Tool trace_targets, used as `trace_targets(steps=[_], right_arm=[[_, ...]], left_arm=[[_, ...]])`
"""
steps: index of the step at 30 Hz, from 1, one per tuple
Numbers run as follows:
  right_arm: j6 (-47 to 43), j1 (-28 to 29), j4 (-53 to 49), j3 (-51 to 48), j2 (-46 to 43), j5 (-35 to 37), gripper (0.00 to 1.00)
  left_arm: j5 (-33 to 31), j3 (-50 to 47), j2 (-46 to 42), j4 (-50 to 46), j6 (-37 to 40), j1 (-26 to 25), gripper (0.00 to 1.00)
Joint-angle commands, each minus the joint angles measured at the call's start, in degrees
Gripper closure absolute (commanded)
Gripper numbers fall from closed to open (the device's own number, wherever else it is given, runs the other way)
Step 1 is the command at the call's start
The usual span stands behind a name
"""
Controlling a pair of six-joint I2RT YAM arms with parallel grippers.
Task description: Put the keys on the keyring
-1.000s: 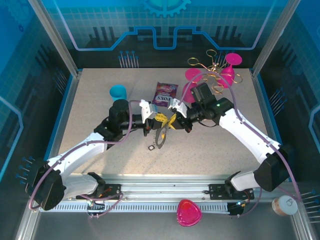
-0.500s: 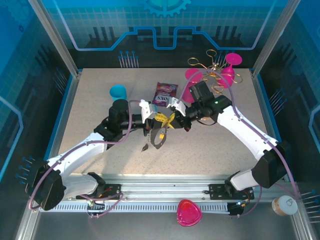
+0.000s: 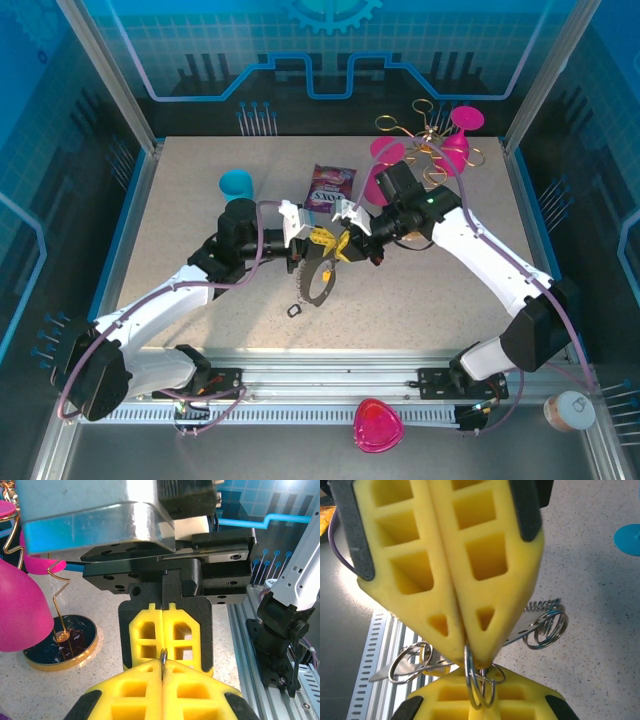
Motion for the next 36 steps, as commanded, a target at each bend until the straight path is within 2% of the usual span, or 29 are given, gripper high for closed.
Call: trace_targets(steps=[1, 4, 7, 11, 15, 36], right_arm=[[-1.1, 1.9, -0.2, 1.5, -0.3, -2.0, 1.0], [0.8, 1.1, 4.9, -1.7, -3.7, 3.9, 1.0], [2.0, -0.5, 7.6, -4.0, -6.1, 3.8, 1.0], [0.9, -0.7, 4.9, -3.1, -5.3, 4.8, 1.0], [2.7, -0.8, 8.0, -3.8, -6.9, 6.1, 1.0], [1.5, -1.8, 2.3, -2.8, -9.0, 10.0, 1.0]], left_arm=[[0.3, 1.3, 0.8, 0.5, 2.8, -0.7, 1.0], [-0.6, 1.2, 0.4, -0.5, 4.1, -1.1, 1.0], [-0.6, 1.0, 0.2, 0.0, 3.7, -1.1, 1.0], [0.0, 1.0, 0.0, -0.2, 3.3, -1.2, 1.0], [-0.4, 1.2, -0.5, -2.9, 4.7, -1.2, 1.0], [-8.9, -0.3, -3.1, -8.2, 10.8, -1.3, 1.0]])
